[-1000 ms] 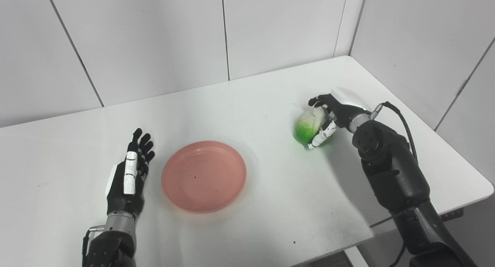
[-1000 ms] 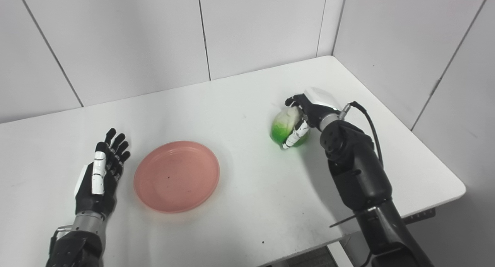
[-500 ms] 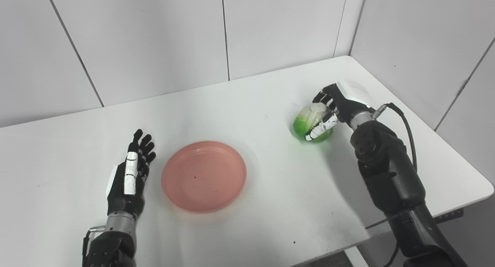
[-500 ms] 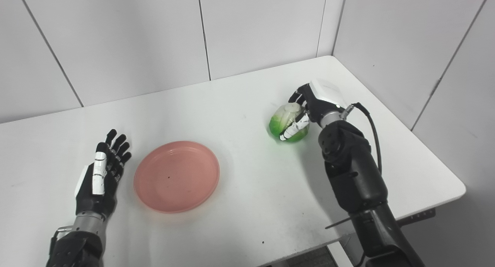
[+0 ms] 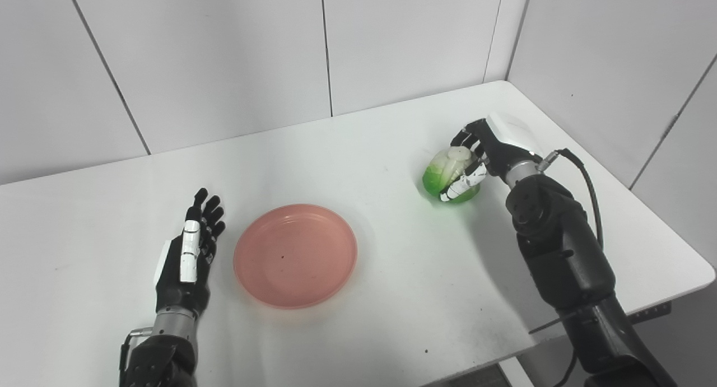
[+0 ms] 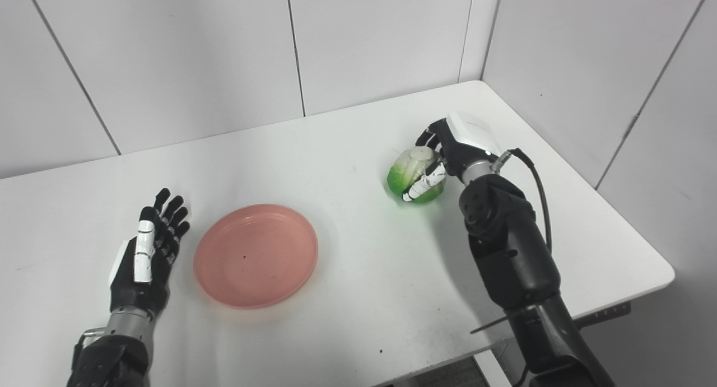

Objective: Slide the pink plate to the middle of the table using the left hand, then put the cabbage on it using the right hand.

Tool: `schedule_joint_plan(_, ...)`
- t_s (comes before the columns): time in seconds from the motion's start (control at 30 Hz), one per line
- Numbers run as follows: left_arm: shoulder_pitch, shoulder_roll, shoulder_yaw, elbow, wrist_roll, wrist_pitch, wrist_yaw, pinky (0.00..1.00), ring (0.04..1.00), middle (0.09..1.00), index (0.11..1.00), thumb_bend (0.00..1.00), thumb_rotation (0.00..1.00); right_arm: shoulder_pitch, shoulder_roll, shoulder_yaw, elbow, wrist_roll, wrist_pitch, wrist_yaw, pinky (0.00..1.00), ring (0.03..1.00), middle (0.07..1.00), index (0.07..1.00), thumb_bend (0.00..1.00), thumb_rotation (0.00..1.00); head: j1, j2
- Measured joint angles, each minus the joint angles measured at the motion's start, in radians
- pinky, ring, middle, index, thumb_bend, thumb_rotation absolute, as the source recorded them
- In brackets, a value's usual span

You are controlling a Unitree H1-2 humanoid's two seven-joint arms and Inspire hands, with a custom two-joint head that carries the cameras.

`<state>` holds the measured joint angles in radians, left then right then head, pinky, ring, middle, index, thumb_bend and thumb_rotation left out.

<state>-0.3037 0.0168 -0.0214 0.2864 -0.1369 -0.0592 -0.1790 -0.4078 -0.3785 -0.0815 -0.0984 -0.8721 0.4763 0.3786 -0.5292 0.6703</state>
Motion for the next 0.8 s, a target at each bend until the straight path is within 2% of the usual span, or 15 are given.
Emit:
schedule_joint_plan(0.27, 0.008, -0.004, -0.013, -0.012, 0.013, 0.0, 0.005, 0.95, 0.966, 0.966, 0.965, 0.63, 1.0, -0.006, 0.03, -0.016, -0.069, 0.02, 0.0, 0.057, 0.18, 0.257, 0.472, 0.485, 0.53, 0.0, 0.034, -0.002)
schedule_joint_plan(0.33, 0.019, -0.008, -0.017, -0.03, 0.022, 0.001, 0.008, 0.96, 0.969, 0.972, 0.966, 0.63, 1.0, -0.006, 0.033, -0.016, -0.074, 0.043, 0.0, 0.076, 0.23, 0.326, 0.425, 0.504, 0.53, 0.0, 0.049, -0.002)
schedule_joint_plan(0.47, 0.032, -0.026, -0.025, -0.048, 0.039, 0.007, 0.022, 0.96, 0.971, 0.972, 0.965, 0.62, 1.0, -0.006, 0.044, -0.005, -0.11, 0.046, 0.0, 0.089, 0.21, 0.317, 0.403, 0.505, 0.52, 0.0, 0.083, -0.002)
schedule_joint_plan(0.53, 0.042, -0.035, -0.034, -0.063, 0.052, 0.013, 0.029, 0.97, 0.976, 0.976, 0.968, 0.61, 1.0, -0.006, 0.046, 0.01, -0.121, 0.056, 0.0, 0.09, 0.18, 0.274, 0.454, 0.49, 0.53, 0.0, 0.107, -0.005)
schedule_joint_plan(0.73, 0.054, -0.073, -0.052, -0.093, 0.08, 0.053, 0.066, 1.0, 1.0, 0.993, 0.981, 0.62, 1.0, 0.002, 0.045, 0.081, -0.157, 0.132, 0.0, 0.093, 0.14, 0.218, 0.47, 0.485, 0.53, 0.0, 0.185, -0.006)
schedule_joint_plan(0.8, 0.055, -0.081, -0.06, -0.1, 0.091, 0.064, 0.08, 1.0, 1.0, 0.992, 0.988, 0.62, 1.0, 0.002, 0.044, 0.099, -0.168, 0.159, -0.001, 0.093, 0.14, 0.213, 0.47, 0.485, 0.53, 0.0, 0.186, -0.006)
